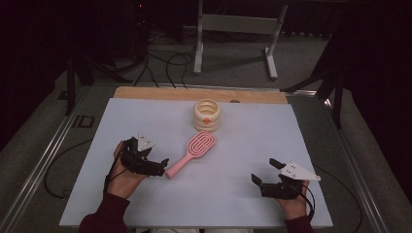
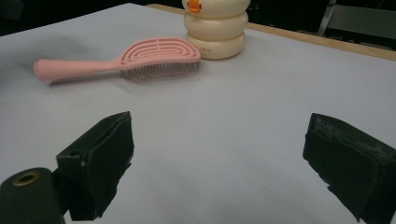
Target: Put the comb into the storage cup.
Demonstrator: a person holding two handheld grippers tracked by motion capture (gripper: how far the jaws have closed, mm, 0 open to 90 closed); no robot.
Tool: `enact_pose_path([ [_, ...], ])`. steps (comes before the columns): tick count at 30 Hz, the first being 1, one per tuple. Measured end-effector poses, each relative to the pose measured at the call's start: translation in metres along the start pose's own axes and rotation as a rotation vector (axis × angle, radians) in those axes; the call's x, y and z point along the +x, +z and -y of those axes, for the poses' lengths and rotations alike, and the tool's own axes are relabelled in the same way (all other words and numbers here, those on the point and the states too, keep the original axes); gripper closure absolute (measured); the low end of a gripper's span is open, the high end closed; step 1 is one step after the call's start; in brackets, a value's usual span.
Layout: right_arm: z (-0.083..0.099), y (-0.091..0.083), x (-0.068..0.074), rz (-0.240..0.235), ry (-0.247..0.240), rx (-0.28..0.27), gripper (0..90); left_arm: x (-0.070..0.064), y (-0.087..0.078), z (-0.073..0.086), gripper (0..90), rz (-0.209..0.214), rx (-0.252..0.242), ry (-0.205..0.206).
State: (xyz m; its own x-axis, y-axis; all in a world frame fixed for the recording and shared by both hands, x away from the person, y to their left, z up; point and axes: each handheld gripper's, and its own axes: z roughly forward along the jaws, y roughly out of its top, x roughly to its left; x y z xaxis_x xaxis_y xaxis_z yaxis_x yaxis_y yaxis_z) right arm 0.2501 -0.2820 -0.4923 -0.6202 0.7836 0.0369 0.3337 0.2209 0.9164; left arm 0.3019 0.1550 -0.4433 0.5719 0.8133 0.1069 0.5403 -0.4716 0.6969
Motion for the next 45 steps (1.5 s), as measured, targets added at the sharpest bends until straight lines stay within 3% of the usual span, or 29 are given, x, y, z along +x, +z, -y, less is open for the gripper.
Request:
enact_pose_path([
  [9, 0.0, 0.0, 0.0, -0.001, 0.003, 0.004, 8.6, -0.013, 0.02, -0.018, 0.4, 0.015, 0.06, 0.053],
  [16, 0.0, 0.0, -0.001, 0.001, 0.002, 0.003, 8.6, -0.021, 0.034, -0.026, 0.7, 0.037, 0.107, 0.072],
  [26, 0.0, 0.0, -0.002, 0.0, 0.004, 0.0, 8.7, -0.026, 0.053, -0.033, 1.2, 0.07, 0.174, 0.068],
  [45, 0.001, 0.001, -0.002, -0.003, 0.004, 0.009, 8.6, -0.032, 0.084, -0.038, 4.0, 0.103, 0.252, 0.069],
])
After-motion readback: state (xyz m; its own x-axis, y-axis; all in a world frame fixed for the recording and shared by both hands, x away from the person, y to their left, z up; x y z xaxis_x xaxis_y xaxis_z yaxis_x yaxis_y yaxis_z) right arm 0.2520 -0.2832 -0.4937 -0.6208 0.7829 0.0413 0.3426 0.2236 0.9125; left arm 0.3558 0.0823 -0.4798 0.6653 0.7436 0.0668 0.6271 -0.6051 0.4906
